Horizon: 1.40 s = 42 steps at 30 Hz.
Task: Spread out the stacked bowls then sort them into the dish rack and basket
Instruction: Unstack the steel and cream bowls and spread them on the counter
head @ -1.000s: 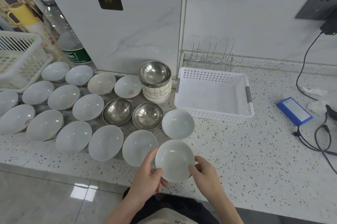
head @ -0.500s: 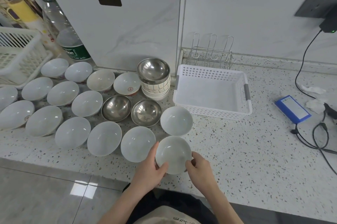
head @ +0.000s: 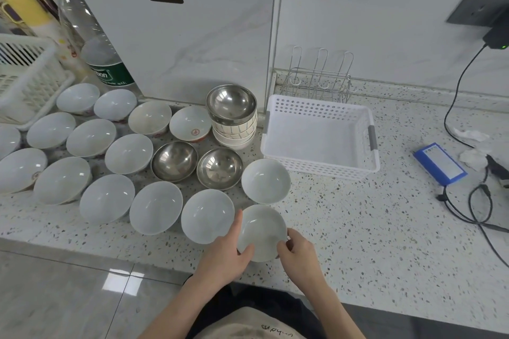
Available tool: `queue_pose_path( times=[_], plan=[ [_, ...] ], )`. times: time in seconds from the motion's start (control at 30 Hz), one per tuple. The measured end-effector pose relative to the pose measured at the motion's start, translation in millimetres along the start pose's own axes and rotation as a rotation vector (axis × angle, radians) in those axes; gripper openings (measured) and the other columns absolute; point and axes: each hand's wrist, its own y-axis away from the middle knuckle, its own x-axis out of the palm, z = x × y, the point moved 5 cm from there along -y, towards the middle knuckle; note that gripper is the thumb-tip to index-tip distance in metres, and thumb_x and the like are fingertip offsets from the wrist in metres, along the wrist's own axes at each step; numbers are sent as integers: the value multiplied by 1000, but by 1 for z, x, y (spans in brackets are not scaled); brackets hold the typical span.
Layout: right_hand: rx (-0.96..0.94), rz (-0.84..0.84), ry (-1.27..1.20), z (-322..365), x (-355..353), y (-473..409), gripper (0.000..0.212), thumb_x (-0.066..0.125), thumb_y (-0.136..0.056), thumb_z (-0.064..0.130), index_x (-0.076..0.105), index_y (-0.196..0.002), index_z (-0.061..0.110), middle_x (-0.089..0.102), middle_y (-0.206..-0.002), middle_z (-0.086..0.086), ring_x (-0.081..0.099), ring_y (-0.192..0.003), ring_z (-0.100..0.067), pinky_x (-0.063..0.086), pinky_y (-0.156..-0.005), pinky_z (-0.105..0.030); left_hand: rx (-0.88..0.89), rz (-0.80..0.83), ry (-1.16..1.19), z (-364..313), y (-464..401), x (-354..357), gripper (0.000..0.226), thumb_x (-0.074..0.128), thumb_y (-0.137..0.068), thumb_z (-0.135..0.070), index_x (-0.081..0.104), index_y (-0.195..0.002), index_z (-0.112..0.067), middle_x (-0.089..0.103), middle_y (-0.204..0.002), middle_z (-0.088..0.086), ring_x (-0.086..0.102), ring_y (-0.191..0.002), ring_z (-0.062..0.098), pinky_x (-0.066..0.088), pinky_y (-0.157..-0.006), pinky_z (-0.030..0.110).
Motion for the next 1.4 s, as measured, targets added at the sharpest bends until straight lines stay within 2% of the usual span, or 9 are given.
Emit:
queue_pose_path(
  times=[0.13, 0.37, 0.6, 0.8, 0.9, 1.03, 1.23, 1.33, 1.4],
  plan=[
    [14, -5, -13, 0, 1, 1, 14, 48, -92, 16, 60, -97, 23, 51, -60, 0, 36, -41, -4, 30, -43, -19, 3, 19, -28, -1, -2, -3, 82, 48, -94, -48, -7, -155, -41, 46, -57, -7, 50, -49, 5, 33, -47, 18],
    [115, -5, -26, 3, -1, 2, 24, 49, -90, 19, 57, -111, 27, 70, -79, -10, 46, -49, -7, 38, -47, -21, 27, 85, -56, 1, -9, -11, 78, 47, -94, -47, 0, -156, -37, 48, -60, -7, 52, -56, 6, 41, -55, 23],
    [158, -33, 149, 13, -16, 0, 33, 53, -89, 53, 63, -105, 25, 71, -78, -1, 63, -68, -9, 44, -57, -24, 48, 153, 30, 2, -11, -32, 74, 46, -97, -40, 4, -157, -37, 70, -83, 1, 67, -78, 13, 56, -77, 34],
    [74, -503, -100, 63, -49, -5, 18, 52, -91, 44, 65, -89, 32, 68, -61, 16, 60, -55, 2, 40, -52, -21, 75, 66, 84, 9, -17, -87, 49, 45, -95, -47, 39, -143, -37, 74, -75, -7, 63, -60, -1, 55, -65, 26],
    [10, -507, -159, 96, -46, -20, 15, 53, -92, 37, 64, -83, 34, 69, -62, 15, 60, -60, 4, 39, -54, -24, 55, 20, 288, 6, -43, -130, 50, 49, -96, -48, 42, -143, -32, 75, -74, -6, 54, -39, -1, 43, -47, 16],
    [-35, -500, -193, 130, -32, -41, 18, 55, -93, 30, 65, -78, 30, 69, -59, 11, 58, -60, 7, 37, -57, -25, 66, -171, 377, -11, -95, -195, 60, 48, -93, -54, 40, -143, -23, 75, -68, -6, 52, -36, 5, 46, -58, 28],
    [-42, -476, -199, 154, -10, -52, 19, 54, -93, 29, 65, -77, 32, 69, -60, 11, 58, -63, 9, 39, -60, -25, 31, -208, 405, -37, -156, -239, 82, 47, -84, -62, 32, -149, -15, 72, -57, -10, 46, -29, 7, 38, -43, 19],
    [-17, -484, -229, 150, -3, -46, 18, 55, -92, 28, 67, -79, 29, 70, -61, 9, 58, -59, 7, 39, -60, -25, 18, -172, 430, -37, -168, -235, 64, 54, -88, -47, 42, -142, -14, 71, -57, -5, 69, -49, 18, 33, -39, 19],
    [0, -492, -269, 143, 2, -40, 17, 56, -91, 26, 69, -80, 27, 70, -62, 6, 55, -54, 5, 40, -61, -25, 28, -149, 511, -38, -175, -230, 38, 56, -88, -32, 57, -119, -9, 71, -66, -1, 75, -63, 24, 31, -39, 20]
  ],
)
